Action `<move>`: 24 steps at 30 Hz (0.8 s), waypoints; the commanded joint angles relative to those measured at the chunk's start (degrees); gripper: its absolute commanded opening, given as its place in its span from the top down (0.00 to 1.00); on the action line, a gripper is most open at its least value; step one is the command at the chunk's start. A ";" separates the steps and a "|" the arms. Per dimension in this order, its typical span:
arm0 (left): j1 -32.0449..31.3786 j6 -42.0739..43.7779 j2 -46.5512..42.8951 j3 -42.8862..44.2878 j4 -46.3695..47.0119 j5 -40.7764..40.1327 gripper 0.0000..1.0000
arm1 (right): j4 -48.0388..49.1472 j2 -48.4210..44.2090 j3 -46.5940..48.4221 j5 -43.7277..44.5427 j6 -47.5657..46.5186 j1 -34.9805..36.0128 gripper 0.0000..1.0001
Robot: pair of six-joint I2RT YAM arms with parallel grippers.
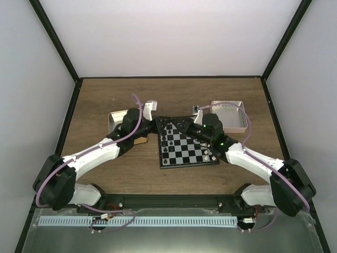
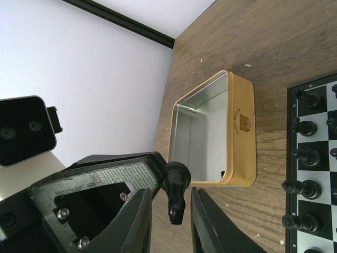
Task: Set up the chess pieces on the board
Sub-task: Place the chess piece on the chessboard.
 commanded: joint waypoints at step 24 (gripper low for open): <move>0.08 4.10 -11.39 0.86 -16.92 -32.77 0.41 | -34.65 3.62 15.25 7.65 -29.23 3.15 0.99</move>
